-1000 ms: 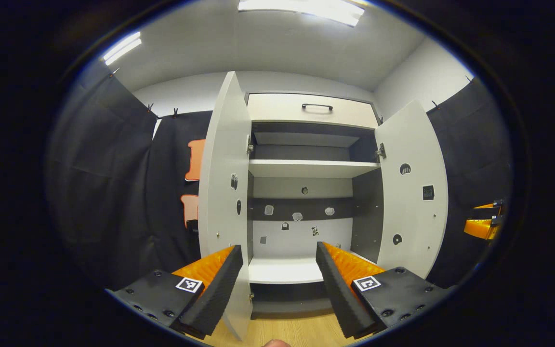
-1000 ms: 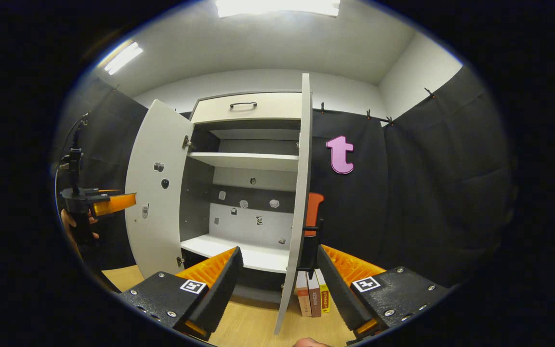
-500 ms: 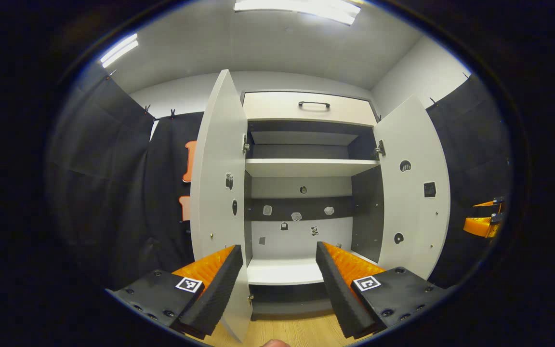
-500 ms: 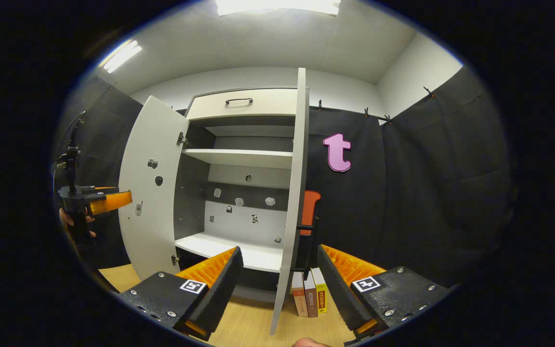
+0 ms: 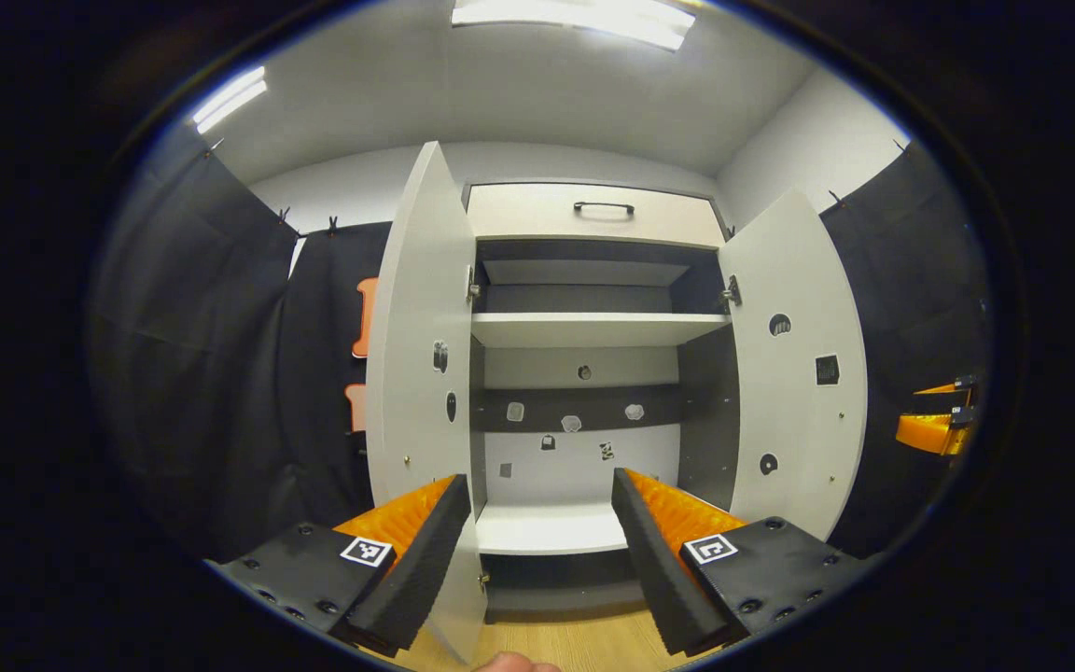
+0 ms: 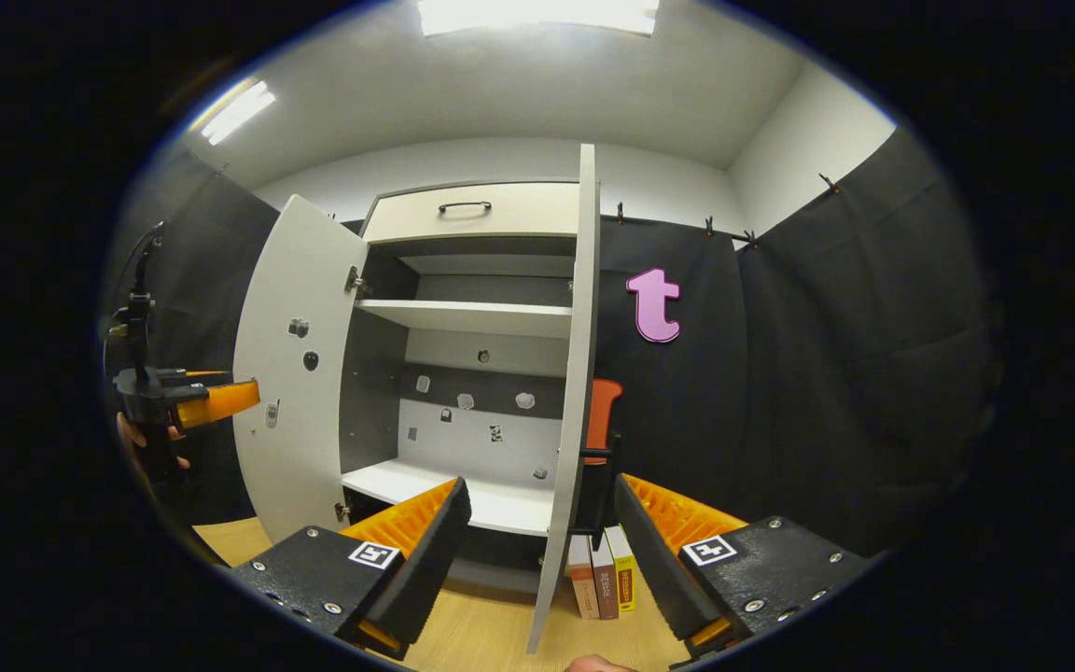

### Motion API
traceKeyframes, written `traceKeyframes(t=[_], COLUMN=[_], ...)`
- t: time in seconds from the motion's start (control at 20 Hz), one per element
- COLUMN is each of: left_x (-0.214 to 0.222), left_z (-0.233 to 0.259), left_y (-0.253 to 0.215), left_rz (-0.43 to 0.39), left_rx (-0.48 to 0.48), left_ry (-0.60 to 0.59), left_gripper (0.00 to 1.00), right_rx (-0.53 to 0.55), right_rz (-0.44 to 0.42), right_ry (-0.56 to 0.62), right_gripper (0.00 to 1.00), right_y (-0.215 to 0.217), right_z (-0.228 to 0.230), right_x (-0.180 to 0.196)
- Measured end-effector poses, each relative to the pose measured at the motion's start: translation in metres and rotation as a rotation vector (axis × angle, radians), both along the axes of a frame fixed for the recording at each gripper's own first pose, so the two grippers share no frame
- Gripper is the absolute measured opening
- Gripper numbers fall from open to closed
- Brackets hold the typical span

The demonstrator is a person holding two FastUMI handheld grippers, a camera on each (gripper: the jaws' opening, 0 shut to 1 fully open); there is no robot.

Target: Open the right door of the double-door shoe cabinet with the right hand, and open the left door with the left hand.

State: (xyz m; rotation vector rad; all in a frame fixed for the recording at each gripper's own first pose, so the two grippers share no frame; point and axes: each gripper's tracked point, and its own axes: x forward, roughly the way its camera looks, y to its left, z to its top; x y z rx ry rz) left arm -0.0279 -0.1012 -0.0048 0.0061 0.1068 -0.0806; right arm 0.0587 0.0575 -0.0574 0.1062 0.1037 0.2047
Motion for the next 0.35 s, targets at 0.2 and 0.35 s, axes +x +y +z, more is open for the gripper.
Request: traceKeyframes(t=[0.2,0.35], left_x=[-0.004,-0.006], left_z=[0.004,0.008], left_y=[0.002,0.003], left_rz=[0.006,0.006], left_rx=[0.002,0.02], left_ry=[-0.016,-0.029], left_gripper=[0.98,0.98], right_rx=[-0.008,-0.013], right_rz=[0.014,0.018], right_ry=[-0.003,-0.017], right_gripper=[0.94,0.94], right_y=[0.01,0.015], right_z=[0.0,0.006], right_x=[-0.004,-0.004])
